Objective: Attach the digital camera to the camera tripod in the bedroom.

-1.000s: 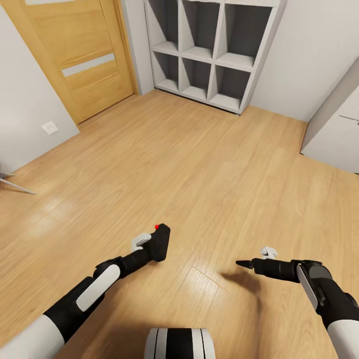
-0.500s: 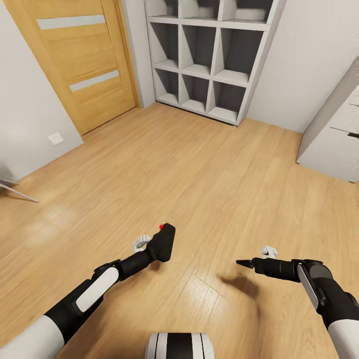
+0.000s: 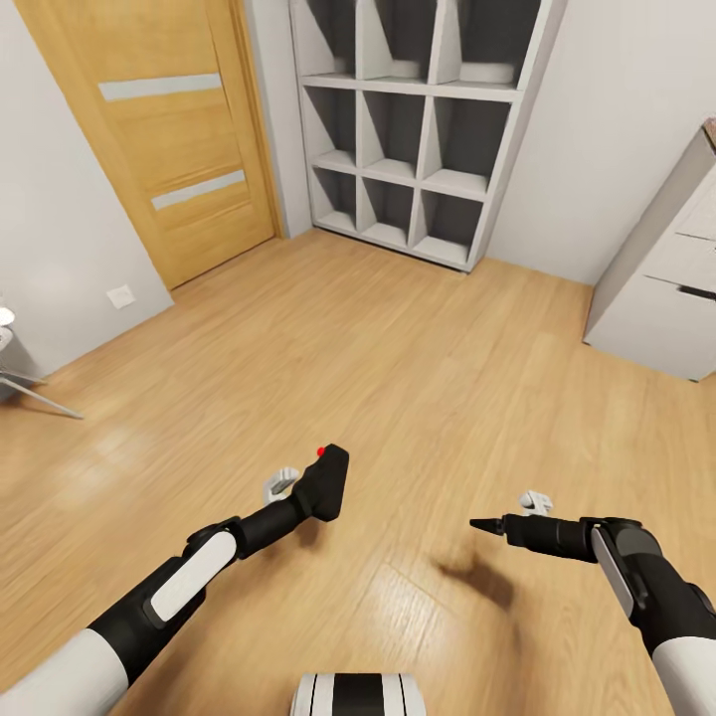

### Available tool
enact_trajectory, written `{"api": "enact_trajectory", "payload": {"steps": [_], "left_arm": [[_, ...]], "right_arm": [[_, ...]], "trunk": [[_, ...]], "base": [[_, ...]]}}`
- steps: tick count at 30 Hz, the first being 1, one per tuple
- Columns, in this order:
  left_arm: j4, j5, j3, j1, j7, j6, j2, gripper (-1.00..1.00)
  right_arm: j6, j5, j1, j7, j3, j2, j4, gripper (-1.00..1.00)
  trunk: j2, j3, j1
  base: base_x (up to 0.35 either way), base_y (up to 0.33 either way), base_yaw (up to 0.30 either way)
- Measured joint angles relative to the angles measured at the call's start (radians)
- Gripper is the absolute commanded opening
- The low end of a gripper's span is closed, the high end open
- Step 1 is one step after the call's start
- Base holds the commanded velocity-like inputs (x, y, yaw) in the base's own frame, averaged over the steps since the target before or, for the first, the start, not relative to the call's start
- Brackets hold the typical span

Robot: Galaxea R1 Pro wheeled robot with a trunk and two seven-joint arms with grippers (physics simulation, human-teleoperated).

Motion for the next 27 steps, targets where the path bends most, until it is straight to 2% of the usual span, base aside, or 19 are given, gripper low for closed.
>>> {"api": "enact_trajectory", "payload": {"steps": [27], "left_arm": [[-0.001,0.003,0.002,0.0,-0.011,-0.002,-0.002,-1.0]], "right_arm": [[0.002,-0.005,0.0,0.001,-0.001,-0.003,0.0,1.0]], "trunk": [[0.006,0.104,-0.012]], "base": [[0.0,0.0,0.0]]}}
